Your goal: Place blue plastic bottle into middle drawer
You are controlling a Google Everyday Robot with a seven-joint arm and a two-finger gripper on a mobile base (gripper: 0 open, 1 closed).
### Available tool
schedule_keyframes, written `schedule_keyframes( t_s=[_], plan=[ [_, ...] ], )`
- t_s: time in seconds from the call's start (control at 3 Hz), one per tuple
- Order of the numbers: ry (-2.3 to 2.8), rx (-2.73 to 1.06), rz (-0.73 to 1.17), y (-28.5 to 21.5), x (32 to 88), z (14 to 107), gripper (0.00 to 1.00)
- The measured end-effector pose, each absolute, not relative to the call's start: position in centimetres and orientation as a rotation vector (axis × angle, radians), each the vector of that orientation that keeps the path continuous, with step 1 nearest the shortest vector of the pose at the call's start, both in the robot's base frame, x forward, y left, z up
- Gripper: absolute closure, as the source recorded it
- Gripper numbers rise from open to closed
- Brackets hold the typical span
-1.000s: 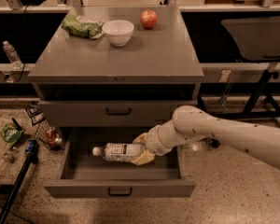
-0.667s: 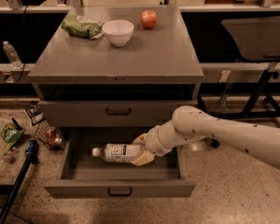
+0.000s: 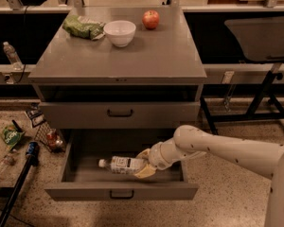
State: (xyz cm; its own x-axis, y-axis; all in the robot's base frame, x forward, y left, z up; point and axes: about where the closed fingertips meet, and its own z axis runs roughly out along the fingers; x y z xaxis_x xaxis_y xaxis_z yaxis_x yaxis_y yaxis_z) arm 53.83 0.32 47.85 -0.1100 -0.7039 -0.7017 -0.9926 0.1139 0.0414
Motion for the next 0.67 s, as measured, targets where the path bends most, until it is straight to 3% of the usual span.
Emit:
schedule_keyframes(
  t_s=[0.67],
  plan=[
    [1.937,-1.585,0.685,-0.2,56.2,43.2,0.52]
  ],
)
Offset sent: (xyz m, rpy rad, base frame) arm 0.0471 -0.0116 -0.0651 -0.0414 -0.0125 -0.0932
